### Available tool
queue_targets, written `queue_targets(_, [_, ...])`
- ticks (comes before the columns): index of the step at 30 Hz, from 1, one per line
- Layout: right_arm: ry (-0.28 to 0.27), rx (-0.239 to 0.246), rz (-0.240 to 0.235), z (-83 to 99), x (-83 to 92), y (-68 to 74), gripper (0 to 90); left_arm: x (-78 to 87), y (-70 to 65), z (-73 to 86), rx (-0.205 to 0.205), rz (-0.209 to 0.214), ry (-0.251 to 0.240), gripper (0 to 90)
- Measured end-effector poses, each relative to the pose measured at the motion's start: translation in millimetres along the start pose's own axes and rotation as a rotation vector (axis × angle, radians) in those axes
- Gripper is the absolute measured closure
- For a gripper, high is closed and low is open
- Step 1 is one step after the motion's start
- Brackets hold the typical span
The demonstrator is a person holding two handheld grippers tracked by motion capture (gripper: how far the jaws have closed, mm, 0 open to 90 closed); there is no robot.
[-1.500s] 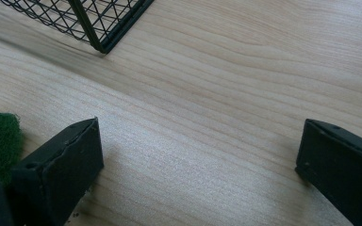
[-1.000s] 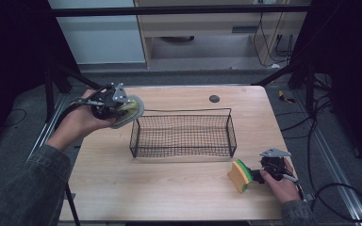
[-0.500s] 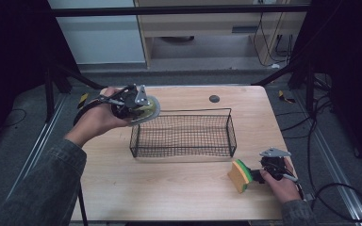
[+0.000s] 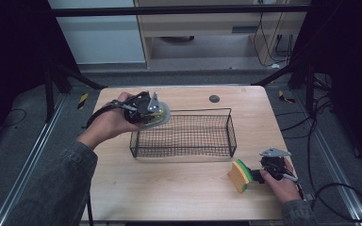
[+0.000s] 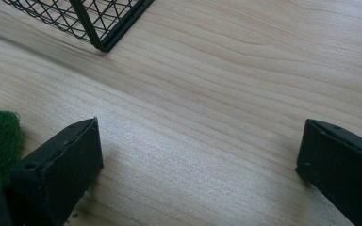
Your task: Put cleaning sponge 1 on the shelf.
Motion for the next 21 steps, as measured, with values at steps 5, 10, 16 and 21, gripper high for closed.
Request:
queue_targets(5, [0.001,-0.001,-0.001,0.0,0.0,0.1,1.0,-11.2,-11.0,1.4,-0.027,0.031,0.021,70.3])
queue_targets(10, [0.000,0.001,-0.002,-0.1,-0.1,-0.1,0.9,-15.9,-16.5,2.0,-0.033,0.048,0.020,70.3])
queue_targets(16, [-0.001,-0.001,-0.003,-0.2,-0.2,0.2,0.9,-24.0,-24.7,4.8,-0.041,0.073,0.027,70.3])
queue_targets(21, [0.000,0.001,-0.002,-0.1,-0.1,-0.1,0.9,-30.4,-28.4,7.7,-0.048,0.089,0.038,70.3])
Point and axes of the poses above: each handheld gripper's, and its own axes: x roughly backward along the jaws, z roughly out of its underside, y roughly to its left, the point moved 9 cm from there along -x, roughly forward along the jaws, and after that the axes turned 10 degrees about -z, right-handed, at the moved point
